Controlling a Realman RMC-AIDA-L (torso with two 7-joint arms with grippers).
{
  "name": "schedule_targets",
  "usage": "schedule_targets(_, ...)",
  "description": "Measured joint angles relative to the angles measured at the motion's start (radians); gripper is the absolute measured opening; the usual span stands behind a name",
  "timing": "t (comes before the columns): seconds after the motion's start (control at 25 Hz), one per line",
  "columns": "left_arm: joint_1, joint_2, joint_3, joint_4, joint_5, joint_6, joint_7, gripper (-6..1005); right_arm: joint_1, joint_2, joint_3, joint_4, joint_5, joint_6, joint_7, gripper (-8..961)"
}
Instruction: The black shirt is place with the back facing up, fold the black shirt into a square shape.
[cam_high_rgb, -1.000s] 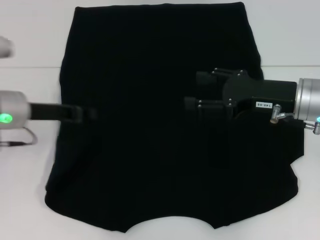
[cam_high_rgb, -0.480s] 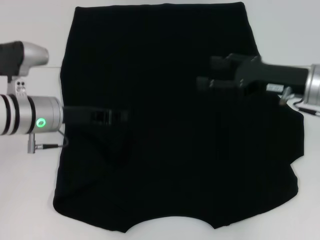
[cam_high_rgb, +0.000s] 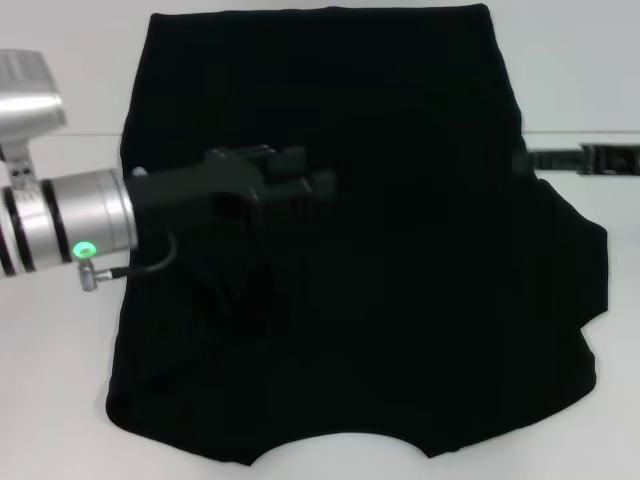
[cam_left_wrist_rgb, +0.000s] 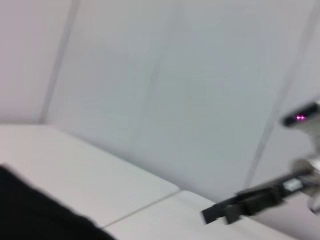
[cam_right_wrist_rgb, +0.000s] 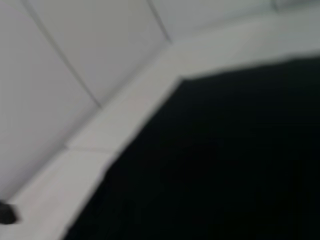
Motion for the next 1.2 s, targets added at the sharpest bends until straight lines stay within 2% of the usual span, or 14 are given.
schedule_targets(0.2,-0.001,-0.002,0.101,-0.001,0.037,0.012,0.161,480,-0.024,-0.010,0.003,-0.091,-0.176,-0.068,0.219,854)
schedule_targets(0.36,0.004,-0.008,0.154,0.021,0.113,0.019,0.187,641,-0.045,-0.022,0.008,-0.114,-0.251,-0.098,0.318,855)
schedule_targets(0.6,0.012,-0.018,0.184,0.021,0.121,0.077,0.243,908,-0.049,-0.029,0.010,-0.115,-0.361,-0.093,0.394,854)
schedule_targets(0.8,0.014,-0.020,0.190,0.017,0.127,0.074,0.254,936,-0.036,-0.026,0.003,-0.106,-0.438,-0.080,0.441,855)
schedule_targets(1.2,0.015,-0.020,0.190,0.017,0.141,0.075,0.255,937,-0.028,-0.027,0.000,-0.018,-0.464,0.017,0.452,854)
